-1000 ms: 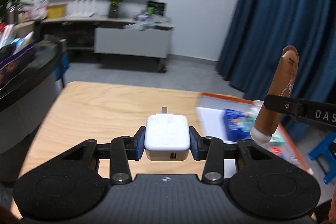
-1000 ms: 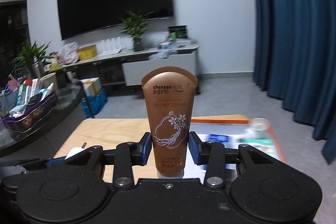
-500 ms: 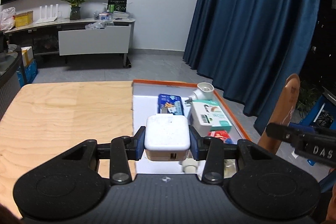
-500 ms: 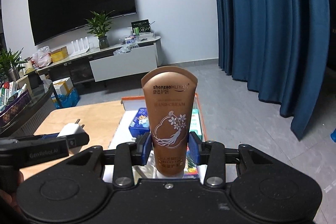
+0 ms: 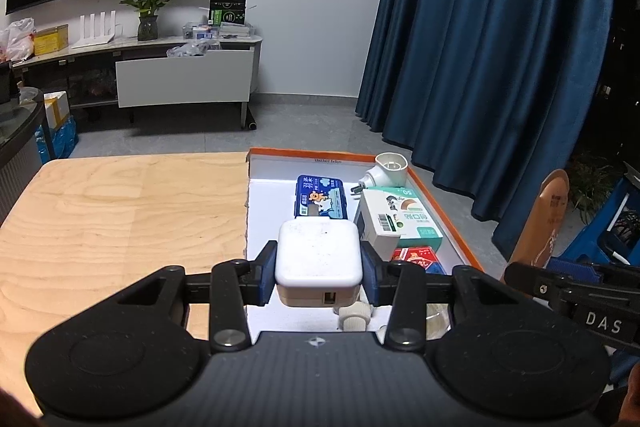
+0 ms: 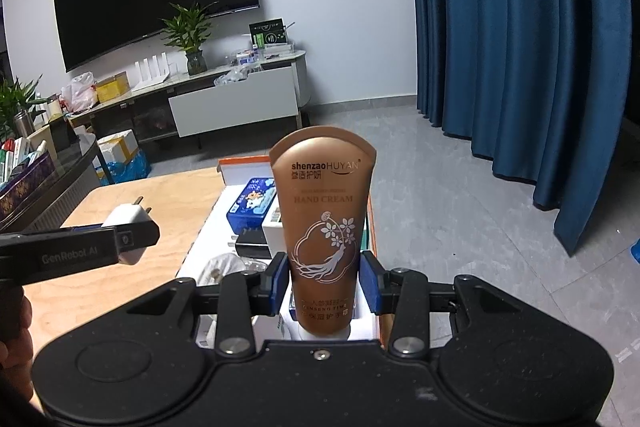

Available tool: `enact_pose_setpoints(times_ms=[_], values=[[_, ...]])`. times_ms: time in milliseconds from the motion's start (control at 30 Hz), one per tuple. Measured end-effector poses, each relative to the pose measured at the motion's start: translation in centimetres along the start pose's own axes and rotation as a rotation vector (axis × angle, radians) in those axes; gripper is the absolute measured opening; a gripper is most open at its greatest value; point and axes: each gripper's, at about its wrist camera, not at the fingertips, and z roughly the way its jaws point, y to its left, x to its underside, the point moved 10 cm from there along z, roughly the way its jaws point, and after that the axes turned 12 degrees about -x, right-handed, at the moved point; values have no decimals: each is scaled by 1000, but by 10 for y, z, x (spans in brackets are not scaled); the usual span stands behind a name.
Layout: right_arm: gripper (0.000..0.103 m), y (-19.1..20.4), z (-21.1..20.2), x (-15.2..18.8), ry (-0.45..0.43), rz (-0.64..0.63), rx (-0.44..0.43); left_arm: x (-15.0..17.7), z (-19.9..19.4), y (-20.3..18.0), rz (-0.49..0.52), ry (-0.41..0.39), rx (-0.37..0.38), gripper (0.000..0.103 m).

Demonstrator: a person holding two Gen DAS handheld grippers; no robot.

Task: Organize rigid objects
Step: 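Carry the white adapter with the left gripper while the right carries the hand cream over the lid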

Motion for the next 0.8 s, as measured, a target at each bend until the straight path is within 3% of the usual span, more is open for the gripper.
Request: enact_pose_setpoints(times_ms=[800], values=[[47, -2, 18, 7, 43, -11, -11, 13, 11, 10, -10, 49, -27, 42]])
